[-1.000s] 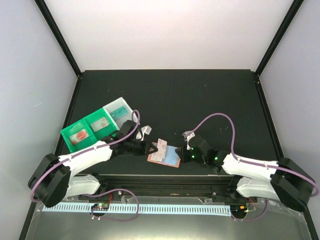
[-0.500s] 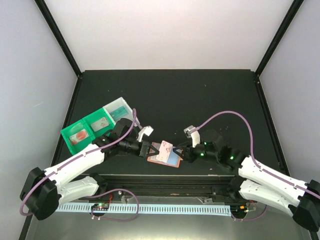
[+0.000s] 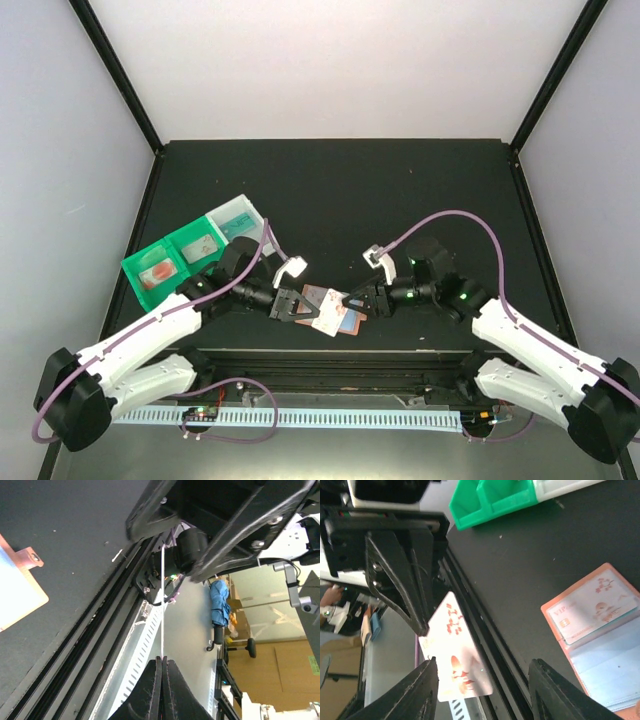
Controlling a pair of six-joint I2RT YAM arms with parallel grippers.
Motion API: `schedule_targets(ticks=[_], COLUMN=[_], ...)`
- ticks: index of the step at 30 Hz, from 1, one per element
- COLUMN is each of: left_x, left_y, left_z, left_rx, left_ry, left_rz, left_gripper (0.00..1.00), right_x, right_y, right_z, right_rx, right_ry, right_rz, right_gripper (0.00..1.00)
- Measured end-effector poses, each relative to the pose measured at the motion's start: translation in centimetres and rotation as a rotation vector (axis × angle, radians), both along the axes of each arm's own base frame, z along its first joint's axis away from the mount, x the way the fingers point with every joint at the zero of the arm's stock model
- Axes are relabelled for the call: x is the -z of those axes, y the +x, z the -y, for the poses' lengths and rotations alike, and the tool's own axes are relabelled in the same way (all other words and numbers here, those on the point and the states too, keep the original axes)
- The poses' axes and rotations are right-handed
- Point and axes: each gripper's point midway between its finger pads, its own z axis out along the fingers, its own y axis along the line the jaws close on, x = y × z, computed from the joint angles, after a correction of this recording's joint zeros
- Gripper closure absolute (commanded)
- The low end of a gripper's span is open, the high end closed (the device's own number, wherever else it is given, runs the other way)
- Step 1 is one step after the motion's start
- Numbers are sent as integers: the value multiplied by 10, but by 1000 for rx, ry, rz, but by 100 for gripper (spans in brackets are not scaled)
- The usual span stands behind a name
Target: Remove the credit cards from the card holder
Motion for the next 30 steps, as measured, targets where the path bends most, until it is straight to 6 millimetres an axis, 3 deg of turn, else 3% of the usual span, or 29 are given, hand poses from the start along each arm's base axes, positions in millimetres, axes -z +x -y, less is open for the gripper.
schedule_targets(ticks=[6,9,13,18,23,26,30], left_x=[-8,-9,-9,-7,-21,-34,-51], left_y=[-4,-5,-4,3,20,31,42], left_z=[1,1,1,-1,-8,-16,-22], left_rx=[24,29,27,-18,-141,-238,-339], left_ry=[-31,-38,-37,-19,-25,-45,-83], left_rz=[13,16,16,23,55,83,100], left_gripper=[98,99,97,64,32,25,23], right_x=[3,-3,-10,-11,-12,-25,-46], right_y=[-11,-14,-18,-20,-16,-6,9], right_z=[-8,-10,-13,-12,-13,-15,-17], right_rx=[-87,-113,-134,-121,-73,-15,66], right_ry=[25,58,101,152,187,230,324], right_rz=[-53,-58,-63,-82,-122,-118,-115], right_gripper=[78,96,99,99,99,99,99])
